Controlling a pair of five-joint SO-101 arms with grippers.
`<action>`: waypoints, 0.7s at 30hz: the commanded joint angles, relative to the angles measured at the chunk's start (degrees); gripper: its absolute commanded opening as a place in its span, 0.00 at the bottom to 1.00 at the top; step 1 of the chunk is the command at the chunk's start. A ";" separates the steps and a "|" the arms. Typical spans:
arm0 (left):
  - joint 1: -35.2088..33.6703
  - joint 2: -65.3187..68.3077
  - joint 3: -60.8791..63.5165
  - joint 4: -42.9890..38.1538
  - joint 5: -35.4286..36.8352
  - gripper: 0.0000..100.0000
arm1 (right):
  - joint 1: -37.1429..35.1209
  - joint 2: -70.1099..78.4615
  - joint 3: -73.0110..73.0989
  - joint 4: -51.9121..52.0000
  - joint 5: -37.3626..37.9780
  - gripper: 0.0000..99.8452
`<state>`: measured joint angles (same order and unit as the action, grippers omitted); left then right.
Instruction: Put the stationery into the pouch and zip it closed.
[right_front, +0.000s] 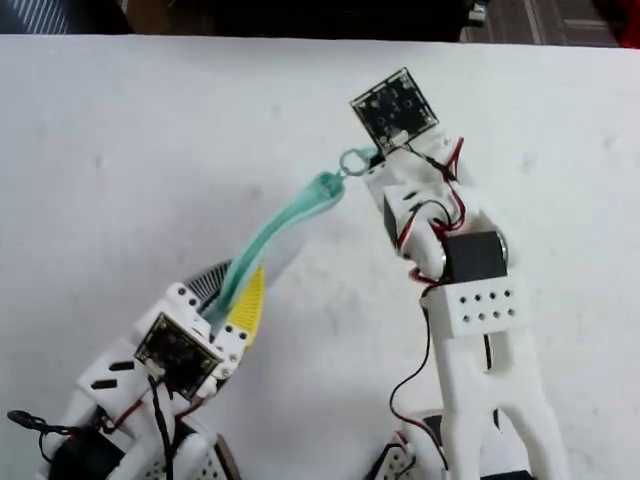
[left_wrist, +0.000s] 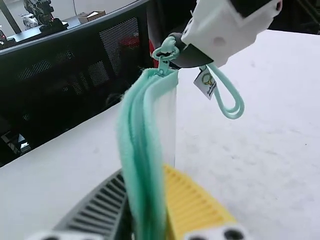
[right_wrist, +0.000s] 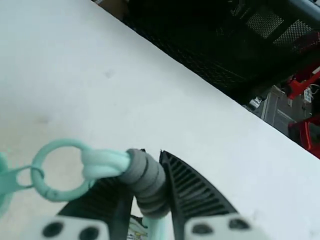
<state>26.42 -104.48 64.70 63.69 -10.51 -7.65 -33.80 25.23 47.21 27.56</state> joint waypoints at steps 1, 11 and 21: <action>-0.92 -0.48 -3.69 1.05 0.35 0.02 | 6.55 3.21 -1.23 -4.00 2.11 0.02; -0.92 -0.48 -3.69 0.88 0.26 0.02 | 8.40 8.04 -2.64 -4.09 2.37 0.02; -0.92 -0.31 -0.18 -8.18 0.00 0.02 | 8.92 5.76 -4.04 1.27 0.18 0.24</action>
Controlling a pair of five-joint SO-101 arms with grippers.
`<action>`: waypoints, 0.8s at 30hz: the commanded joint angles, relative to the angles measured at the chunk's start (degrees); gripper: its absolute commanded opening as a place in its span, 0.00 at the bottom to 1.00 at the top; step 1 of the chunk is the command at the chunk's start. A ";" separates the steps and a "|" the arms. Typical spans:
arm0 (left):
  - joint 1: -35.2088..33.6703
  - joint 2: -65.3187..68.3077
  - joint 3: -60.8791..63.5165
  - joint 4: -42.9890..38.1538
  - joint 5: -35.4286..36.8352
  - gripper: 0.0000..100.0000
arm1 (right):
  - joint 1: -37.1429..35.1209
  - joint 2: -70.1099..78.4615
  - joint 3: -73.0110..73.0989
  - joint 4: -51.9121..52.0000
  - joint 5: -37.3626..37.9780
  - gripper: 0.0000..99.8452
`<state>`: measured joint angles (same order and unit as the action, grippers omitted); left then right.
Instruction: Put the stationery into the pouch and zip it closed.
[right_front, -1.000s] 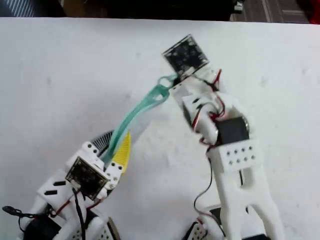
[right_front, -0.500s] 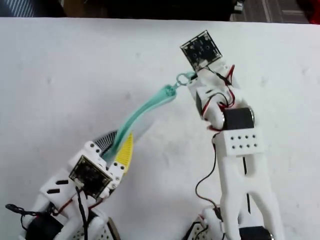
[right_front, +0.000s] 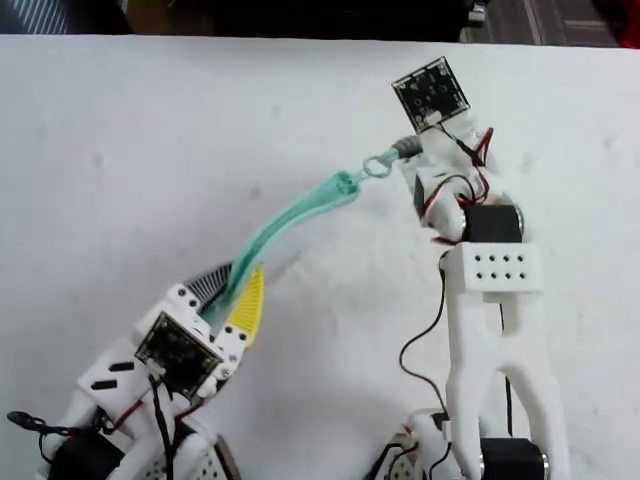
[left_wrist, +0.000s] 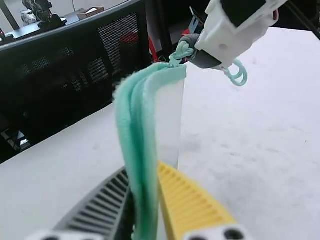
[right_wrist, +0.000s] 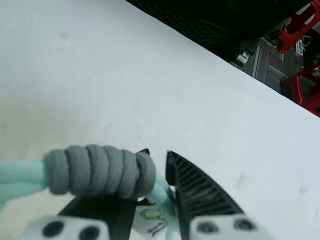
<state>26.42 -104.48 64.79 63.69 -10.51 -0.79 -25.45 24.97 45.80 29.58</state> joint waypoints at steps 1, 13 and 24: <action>-1.01 -0.31 1.32 -11.60 -0.79 0.02 | 2.59 -3.91 -4.22 4.26 -3.60 0.30; -9.80 1.45 11.08 -39.03 -7.03 0.02 | 16.92 -10.33 3.08 7.87 6.95 0.31; -4.79 47.87 -4.75 -58.11 -9.93 0.02 | 14.29 -10.15 12.66 7.43 -7.74 0.31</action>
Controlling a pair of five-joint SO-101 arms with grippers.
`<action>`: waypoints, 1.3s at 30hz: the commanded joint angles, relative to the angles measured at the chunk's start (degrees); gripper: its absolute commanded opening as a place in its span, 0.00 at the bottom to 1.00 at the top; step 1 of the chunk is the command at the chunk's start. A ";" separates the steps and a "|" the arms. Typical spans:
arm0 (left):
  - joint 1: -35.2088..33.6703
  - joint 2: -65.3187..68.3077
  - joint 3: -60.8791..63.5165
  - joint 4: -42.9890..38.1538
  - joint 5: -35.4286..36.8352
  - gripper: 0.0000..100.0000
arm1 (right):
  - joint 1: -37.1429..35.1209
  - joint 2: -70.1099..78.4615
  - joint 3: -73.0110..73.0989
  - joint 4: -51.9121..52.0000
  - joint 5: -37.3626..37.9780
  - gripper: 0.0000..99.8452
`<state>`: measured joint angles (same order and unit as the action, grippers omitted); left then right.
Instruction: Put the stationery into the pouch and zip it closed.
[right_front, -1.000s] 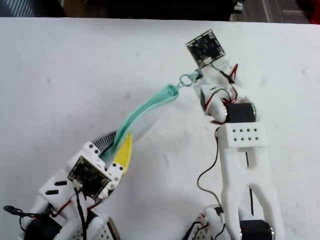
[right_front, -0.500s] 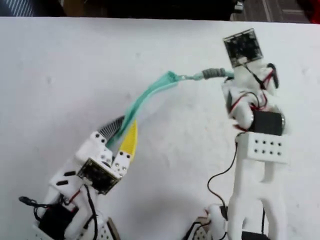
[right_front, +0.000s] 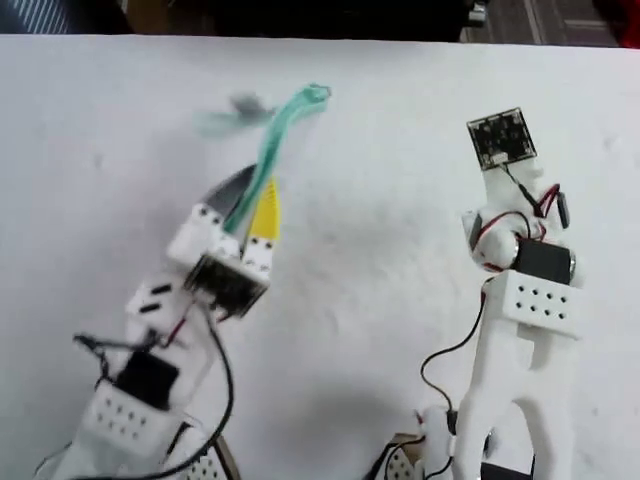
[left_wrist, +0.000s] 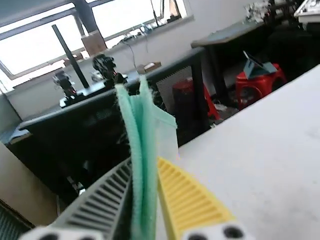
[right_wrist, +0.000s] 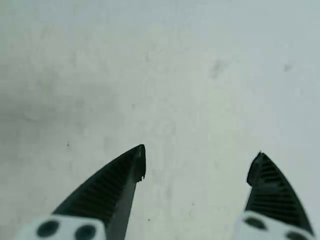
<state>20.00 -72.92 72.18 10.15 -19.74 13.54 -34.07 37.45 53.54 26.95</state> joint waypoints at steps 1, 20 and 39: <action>1.98 19.03 -14.24 -4.66 -0.88 0.02 | -0.04 -1.19 0.62 -0.31 -7.03 0.31; 15.78 61.14 -21.19 -10.55 -20.92 0.04 | 6.81 -1.19 16.09 -15.34 -22.15 0.31; 21.93 50.42 -46.07 49.41 13.89 0.28 | 8.13 -1.19 16.26 -15.25 -21.98 0.31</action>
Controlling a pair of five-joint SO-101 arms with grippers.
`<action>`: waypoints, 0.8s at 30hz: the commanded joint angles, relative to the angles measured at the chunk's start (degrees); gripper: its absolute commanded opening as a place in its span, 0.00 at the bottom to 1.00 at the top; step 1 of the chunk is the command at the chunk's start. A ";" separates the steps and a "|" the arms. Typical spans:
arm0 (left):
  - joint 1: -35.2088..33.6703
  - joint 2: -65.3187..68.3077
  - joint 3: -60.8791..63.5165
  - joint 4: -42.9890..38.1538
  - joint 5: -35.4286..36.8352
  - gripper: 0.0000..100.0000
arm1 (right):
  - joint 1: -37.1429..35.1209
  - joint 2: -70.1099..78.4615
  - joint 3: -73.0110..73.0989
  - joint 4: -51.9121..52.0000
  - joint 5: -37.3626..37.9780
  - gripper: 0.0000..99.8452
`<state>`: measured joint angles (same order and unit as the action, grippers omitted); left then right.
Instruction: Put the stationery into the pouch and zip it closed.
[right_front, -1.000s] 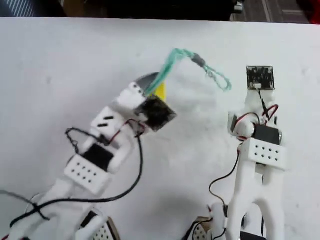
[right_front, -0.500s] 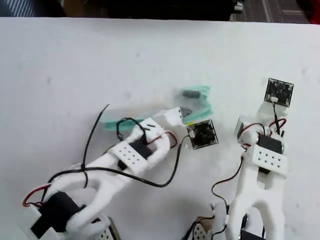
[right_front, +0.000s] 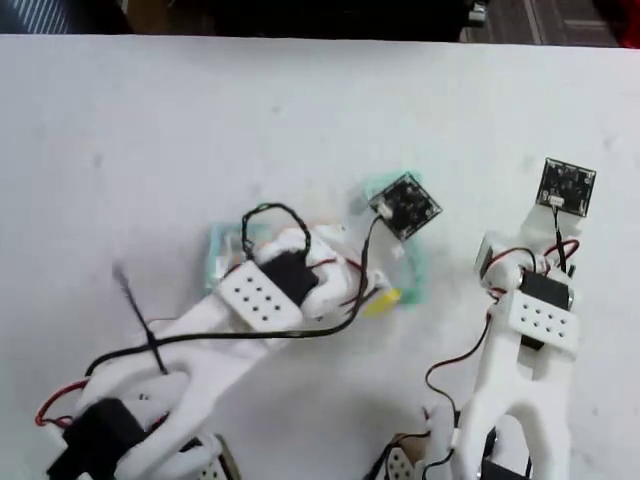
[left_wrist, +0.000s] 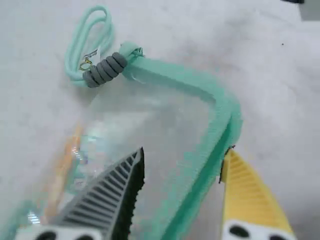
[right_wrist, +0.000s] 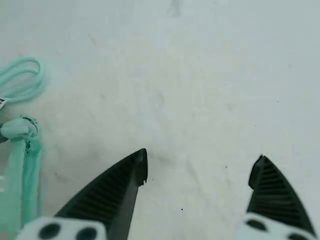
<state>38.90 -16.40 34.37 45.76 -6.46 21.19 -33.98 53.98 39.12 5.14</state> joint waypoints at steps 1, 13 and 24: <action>4.26 -7.69 -9.41 17.05 0.53 0.28 | 0.48 -1.27 -0.26 -0.84 -0.18 0.31; -21.05 -36.70 -16.18 26.81 -5.54 0.05 | 0.22 -1.19 0.88 -0.84 -0.18 0.28; -55.69 -28.70 17.76 1.58 -7.47 0.02 | -5.32 -0.66 1.85 -1.45 7.03 0.02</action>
<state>-13.14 -50.77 41.93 60.88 -12.00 18.55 -33.98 55.82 39.03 9.19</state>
